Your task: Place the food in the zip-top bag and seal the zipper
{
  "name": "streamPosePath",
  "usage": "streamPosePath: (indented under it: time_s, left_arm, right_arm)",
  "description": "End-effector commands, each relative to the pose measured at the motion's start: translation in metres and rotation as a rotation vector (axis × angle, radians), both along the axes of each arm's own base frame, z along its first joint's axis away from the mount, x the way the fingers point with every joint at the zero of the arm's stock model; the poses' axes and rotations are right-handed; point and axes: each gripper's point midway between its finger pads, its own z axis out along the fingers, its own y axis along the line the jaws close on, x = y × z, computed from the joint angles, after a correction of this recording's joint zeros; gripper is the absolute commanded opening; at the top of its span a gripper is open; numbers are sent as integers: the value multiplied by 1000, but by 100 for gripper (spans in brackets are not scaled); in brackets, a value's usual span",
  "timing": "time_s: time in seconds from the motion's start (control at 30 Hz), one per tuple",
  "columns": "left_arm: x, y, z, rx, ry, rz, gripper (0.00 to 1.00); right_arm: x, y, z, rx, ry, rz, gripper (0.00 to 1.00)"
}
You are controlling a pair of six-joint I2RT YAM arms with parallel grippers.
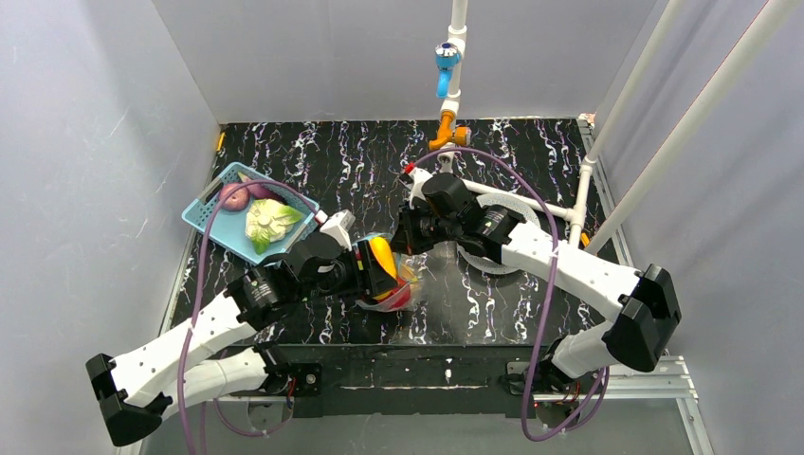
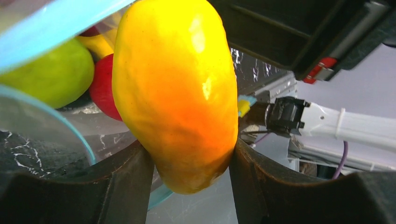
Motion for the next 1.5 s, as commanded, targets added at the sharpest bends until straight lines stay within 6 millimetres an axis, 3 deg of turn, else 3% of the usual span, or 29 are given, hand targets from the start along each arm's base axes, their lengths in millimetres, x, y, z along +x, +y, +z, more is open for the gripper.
streamPosePath:
  time_s: [0.0,0.1,0.23,0.37,0.43,0.53,0.73,1.03,1.2,1.37,1.47]
  left_arm:
    - [10,17,3,47,-26,107,42]
    - [8,22,4,42,-42,116,49]
    - [7,31,2,36,-59,139,65]
    - [14,26,12,42,-117,108,77]
    - [16,22,15,86,-122,79,80]
    - [19,26,29,151,-149,53,81]
    - [27,61,66,127,-291,170,95]
    - [26,147,72,340,-346,394,98]
    - [34,190,73,589,-440,432,98]
    - [58,196,66,706,-345,386,98]
    - [93,215,53,680,-244,473,98]
  right_arm:
    - [4,-2,43,60,-116,-8,1]
    - [2,-1,48,68,-122,0,1]
    - [-5,6,59,93,-131,45,1]
    - [-26,20,63,135,-123,147,1]
    - [-38,25,66,142,-145,201,1]
    - [-40,24,66,128,-172,200,1]
    - [-39,20,66,119,-191,185,1]
    - [-39,17,61,102,-210,169,1]
    - [-39,19,57,97,-208,171,1]
    - [-39,21,55,94,-202,176,1]
    - [-38,21,54,92,-202,176,1]
